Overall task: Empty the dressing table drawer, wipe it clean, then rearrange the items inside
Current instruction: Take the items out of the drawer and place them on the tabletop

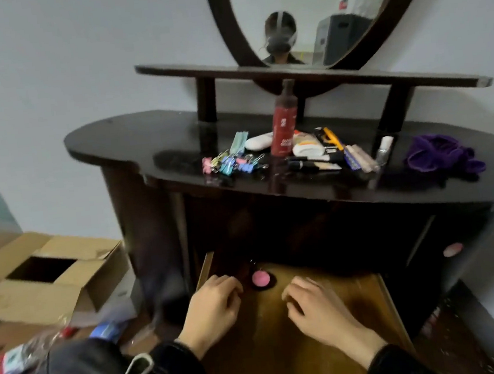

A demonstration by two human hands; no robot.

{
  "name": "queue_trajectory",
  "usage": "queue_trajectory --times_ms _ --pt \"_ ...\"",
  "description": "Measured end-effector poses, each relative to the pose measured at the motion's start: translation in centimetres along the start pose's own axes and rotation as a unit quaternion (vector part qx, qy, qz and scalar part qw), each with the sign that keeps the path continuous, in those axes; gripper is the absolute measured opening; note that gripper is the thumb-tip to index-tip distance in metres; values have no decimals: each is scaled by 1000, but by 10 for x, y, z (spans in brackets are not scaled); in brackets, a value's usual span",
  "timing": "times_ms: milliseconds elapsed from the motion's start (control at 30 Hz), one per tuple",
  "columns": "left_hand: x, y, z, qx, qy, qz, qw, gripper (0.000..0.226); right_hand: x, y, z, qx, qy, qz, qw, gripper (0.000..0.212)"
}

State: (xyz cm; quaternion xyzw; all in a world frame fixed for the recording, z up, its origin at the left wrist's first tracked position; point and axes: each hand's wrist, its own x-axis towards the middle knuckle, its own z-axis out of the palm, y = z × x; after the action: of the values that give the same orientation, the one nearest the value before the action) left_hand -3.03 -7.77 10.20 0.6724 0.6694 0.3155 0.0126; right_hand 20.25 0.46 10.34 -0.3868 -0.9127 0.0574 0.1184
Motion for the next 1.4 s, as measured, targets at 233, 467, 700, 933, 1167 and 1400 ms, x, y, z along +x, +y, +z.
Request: queue_trajectory --times_ms 233,467,700,933,1167,1400 --pt "5 -24 -1 -161 5 -102 982 19 110 -9 86 95 -96 228 964 67" --pt "1 -22 7 -72 -21 -73 995 21 133 -14 114 59 -86 251 962 52" --pt "64 -4 53 -1 -175 -221 959 29 88 6 87 120 -41 243 962 48" --pt "100 -21 126 123 -278 -194 933 57 36 26 59 163 -72 239 955 44" --pt "89 -21 108 145 -258 -110 949 38 12 32 28 160 -61 218 961 43" --pt "52 23 35 102 -323 -53 939 18 -15 5 -34 172 -56 163 970 44"
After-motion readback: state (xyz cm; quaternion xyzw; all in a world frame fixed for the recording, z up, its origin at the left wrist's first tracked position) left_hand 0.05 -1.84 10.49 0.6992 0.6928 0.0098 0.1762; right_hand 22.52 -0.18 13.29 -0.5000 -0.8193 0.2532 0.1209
